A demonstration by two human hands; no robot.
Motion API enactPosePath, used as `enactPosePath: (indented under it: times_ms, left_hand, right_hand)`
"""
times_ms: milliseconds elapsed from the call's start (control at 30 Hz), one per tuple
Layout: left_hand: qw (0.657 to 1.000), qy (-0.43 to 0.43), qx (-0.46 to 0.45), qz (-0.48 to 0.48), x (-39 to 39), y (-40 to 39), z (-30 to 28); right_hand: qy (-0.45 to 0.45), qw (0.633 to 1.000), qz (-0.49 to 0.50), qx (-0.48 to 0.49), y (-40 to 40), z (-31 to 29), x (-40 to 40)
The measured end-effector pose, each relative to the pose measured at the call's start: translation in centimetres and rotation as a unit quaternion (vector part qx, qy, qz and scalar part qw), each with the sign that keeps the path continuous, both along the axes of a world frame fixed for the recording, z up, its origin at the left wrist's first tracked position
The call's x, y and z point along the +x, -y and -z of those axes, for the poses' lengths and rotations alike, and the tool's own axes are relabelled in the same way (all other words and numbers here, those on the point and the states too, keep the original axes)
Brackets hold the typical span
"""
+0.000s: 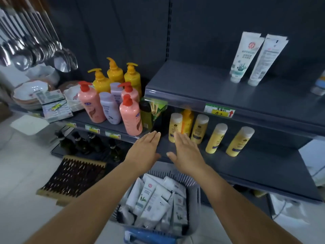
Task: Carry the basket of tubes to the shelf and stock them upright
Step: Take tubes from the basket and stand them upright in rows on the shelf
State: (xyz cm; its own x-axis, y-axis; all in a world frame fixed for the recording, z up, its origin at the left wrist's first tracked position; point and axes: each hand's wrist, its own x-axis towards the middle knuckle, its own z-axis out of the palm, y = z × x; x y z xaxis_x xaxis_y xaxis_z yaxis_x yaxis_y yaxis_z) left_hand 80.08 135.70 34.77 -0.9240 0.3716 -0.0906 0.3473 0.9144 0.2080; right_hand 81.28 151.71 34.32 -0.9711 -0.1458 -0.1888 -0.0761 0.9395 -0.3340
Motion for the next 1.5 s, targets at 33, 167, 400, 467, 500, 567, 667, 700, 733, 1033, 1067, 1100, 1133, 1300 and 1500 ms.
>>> enactPosePath:
  times_ms: [33, 167, 400, 467, 500, 567, 667, 700, 733, 1033, 1067, 1100, 1133, 1300, 1500]
  left_hand:
    - [1.0, 0.014, -0.005, -0.006, 0.4, 0.5, 1.2]
    - [0.997, 0.069, -0.008, -0.035, 1.4, 2.3, 5.9]
    - [0.987, 0.14, -0.039, -0.064, 2.2, 4.7, 12.4]
    - [0.984, 0.157, -0.043, -0.071, 2.1, 5.1, 14.2]
    - [0.982, 0.167, -0.046, -0.074, 2.1, 5.1, 15.1]
    - [0.977, 0.191, -0.053, -0.081, 2.1, 5.2, 17.0]
    - [0.968, 0.228, -0.057, -0.089, 2.1, 4.7, 19.8]
    - [0.965, 0.24, -0.057, -0.092, 2.1, 4.5, 20.7]
    - [0.962, 0.251, -0.059, -0.094, 2.0, 4.2, 21.5]
    - [0.95, 0.294, -0.042, -0.094, 1.3, 1.6, 27.5]
    - [0.948, 0.301, -0.045, -0.093, 1.3, 1.5, 28.1]
    - [0.947, 0.306, -0.048, -0.09, 1.4, 1.5, 28.6]
    - [0.946, 0.309, -0.049, -0.087, 1.5, 1.5, 29.1]
    - [0.948, 0.297, -0.064, -0.094, 1.7, 0.9, 30.9]
    - [0.95, 0.279, -0.097, -0.102, 1.7, -0.1, 32.1]
  right_hand:
    - [0.013, 1.0, -0.004, 0.001, 0.4, 1.1, 0.2]
    - [0.063, 0.998, -0.029, 0.005, 1.7, 5.3, 0.8]
    - [0.158, 0.986, -0.047, 0.013, 2.4, 12.2, 0.7]
    - [0.177, 0.983, -0.041, 0.016, 2.2, 14.0, 0.6]
    - [0.184, 0.982, -0.038, 0.018, 2.0, 14.9, 0.5]
    - [0.199, 0.979, -0.03, 0.021, 1.6, 16.8, 0.5]
    - [0.239, 0.97, -0.016, 0.029, 1.3, 19.6, 1.1]
    - [0.256, 0.966, -0.013, 0.03, 1.4, 20.4, 1.3]
    - [0.272, 0.962, -0.009, 0.028, 1.6, 21.2, 1.5]
    - [0.336, 0.941, 0.033, 0.006, 2.4, 26.6, 3.4]
    - [0.34, 0.939, 0.044, 0.002, 2.4, 27.1, 3.5]
    - [0.343, 0.938, 0.057, 0.0, 2.3, 27.5, 3.6]
    - [0.344, 0.936, 0.072, 0.001, 2.2, 28.0, 3.7]
    - [0.352, 0.916, 0.19, -0.02, 1.8, 29.7, 3.8]
    - [0.365, 0.865, 0.34, -0.061, 1.8, 31.7, 3.5]
